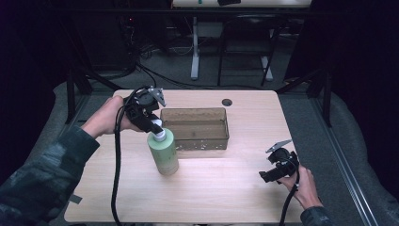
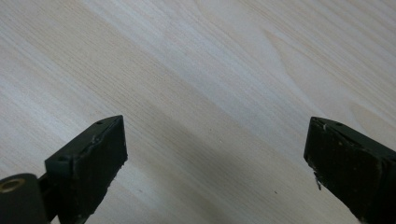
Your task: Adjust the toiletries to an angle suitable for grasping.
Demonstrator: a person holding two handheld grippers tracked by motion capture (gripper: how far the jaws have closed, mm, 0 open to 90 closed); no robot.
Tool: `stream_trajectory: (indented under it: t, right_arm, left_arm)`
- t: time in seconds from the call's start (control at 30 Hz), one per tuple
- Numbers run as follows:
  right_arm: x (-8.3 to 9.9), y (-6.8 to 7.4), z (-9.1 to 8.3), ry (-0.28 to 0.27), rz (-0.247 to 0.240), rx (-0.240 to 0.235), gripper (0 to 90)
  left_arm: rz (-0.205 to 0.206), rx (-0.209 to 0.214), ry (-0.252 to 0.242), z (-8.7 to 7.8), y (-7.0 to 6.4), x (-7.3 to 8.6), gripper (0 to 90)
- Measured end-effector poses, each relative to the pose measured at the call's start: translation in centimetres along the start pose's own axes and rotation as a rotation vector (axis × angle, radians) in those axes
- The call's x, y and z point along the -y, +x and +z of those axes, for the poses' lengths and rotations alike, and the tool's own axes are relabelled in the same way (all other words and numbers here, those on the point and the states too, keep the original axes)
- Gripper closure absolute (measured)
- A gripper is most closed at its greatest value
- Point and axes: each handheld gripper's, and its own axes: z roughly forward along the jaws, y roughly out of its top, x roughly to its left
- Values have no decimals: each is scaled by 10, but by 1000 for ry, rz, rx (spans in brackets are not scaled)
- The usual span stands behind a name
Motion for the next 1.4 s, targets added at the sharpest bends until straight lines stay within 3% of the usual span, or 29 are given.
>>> stream_trajectory:
  t: [0.9,1.4]
  right_arm:
    - [0,-1,1,6,-1,3,55]
    - [0,-1,2,9,-10,9,56]
  left_arm:
    - [-7,0,43,-1,-1,-7,624]
    - [-13,-11,23,-18,1,-11,625]
